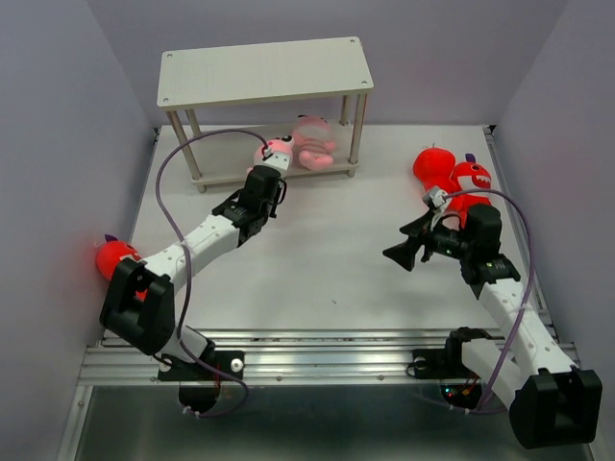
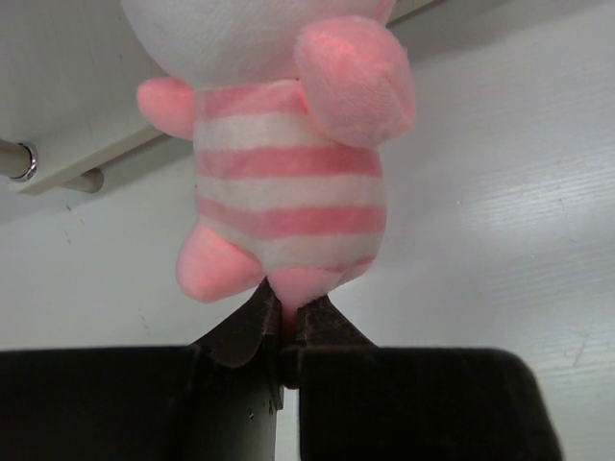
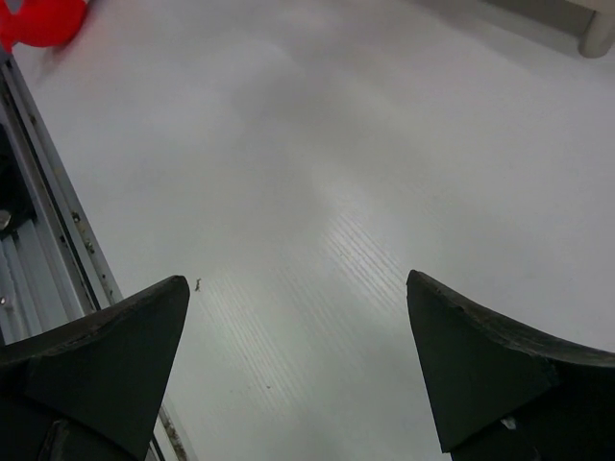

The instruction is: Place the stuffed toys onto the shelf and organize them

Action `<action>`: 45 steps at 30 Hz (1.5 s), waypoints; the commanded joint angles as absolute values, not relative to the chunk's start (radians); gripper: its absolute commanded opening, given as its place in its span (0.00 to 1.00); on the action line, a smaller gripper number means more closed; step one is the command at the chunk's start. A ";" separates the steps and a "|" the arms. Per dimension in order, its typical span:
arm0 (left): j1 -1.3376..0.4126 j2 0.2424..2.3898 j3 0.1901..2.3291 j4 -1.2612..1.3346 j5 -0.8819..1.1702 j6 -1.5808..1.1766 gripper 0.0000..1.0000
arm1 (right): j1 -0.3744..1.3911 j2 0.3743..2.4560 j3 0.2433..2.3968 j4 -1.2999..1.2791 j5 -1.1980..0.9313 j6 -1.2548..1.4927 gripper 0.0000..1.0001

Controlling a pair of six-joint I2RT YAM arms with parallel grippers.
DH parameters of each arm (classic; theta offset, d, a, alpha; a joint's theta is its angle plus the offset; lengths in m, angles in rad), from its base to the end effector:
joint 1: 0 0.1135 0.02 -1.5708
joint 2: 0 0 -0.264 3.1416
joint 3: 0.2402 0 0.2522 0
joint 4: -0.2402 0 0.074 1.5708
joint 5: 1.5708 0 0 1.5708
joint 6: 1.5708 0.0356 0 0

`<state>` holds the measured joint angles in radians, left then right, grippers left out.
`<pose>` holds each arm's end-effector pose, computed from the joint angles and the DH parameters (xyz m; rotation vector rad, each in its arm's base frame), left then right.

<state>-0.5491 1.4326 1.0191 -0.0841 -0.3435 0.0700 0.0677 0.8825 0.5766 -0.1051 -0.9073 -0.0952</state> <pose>0.2848 -0.1602 0.2802 0.4182 1.9940 0.0555 0.1896 0.0410 0.2625 -0.7275 1.7671 0.8711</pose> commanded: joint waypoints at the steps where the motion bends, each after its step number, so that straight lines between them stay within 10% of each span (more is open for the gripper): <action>1: -0.517 1.506 1.100 0.040 -0.357 0.100 0.00 | 0.060 0.857 0.571 -0.086 -0.885 -0.159 1.00; 30: -0.403 1.859 1.442 0.035 -0.331 -0.061 0.01 | 0.032 0.845 0.568 -0.086 -0.871 -0.190 1.00; 45: -0.402 1.859 1.473 0.005 -0.273 -0.121 0.48 | 0.023 0.850 0.566 -0.084 -0.868 -0.198 1.00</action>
